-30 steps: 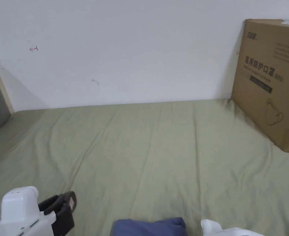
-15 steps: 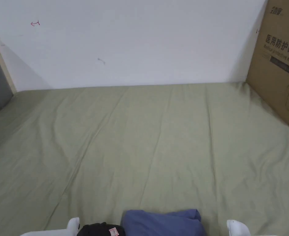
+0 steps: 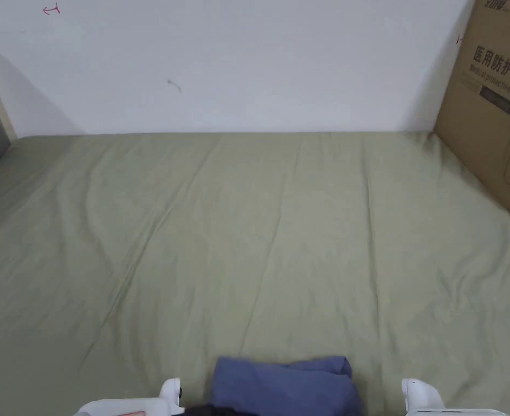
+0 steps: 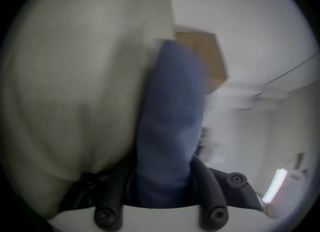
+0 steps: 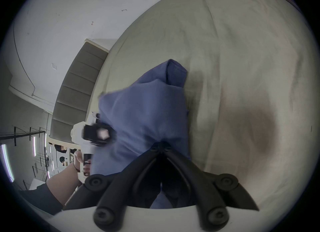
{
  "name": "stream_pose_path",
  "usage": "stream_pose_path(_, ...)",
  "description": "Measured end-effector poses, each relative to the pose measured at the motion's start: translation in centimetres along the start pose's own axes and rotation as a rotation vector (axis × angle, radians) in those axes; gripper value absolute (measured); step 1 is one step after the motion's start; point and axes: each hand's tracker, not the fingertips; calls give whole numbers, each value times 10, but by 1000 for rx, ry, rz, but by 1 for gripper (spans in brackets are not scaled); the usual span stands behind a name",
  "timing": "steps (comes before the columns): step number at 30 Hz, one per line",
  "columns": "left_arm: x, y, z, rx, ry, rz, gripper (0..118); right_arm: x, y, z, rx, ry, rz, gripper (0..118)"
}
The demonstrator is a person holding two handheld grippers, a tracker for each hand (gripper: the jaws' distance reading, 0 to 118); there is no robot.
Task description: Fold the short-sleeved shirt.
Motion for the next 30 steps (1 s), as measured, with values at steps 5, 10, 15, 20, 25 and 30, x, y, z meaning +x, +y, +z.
stream_pose_path(5, 21, -13, 29, 23, 0, -31, 19, -7, -2, 7, 10, -15, 19, 0)
stream_pose_path(10, 56, -20, 67, 78, 3, -18, 19, -31, -5, 47, 91, -15, 84, 0)
stream_pose_path(15, 76, 9, 174, 205, 204, -130, 19, -52, -3, 86, 138, -4, 119, 0)
stream_pose_path(20, 82, 37, 294, 322, 536, -142, 19, -69, -5, 98, 164, -48, 166, 0)
stream_pose_path(25, 73, 67, 370, 302, 839, -173, 20, -80, -6, 91, 143, -70, 194, 0)
stream_pose_path(30, 73, 65, 401, 303, 1139, -132, 114, -85, -4, 85, 130, -72, 194, 0)
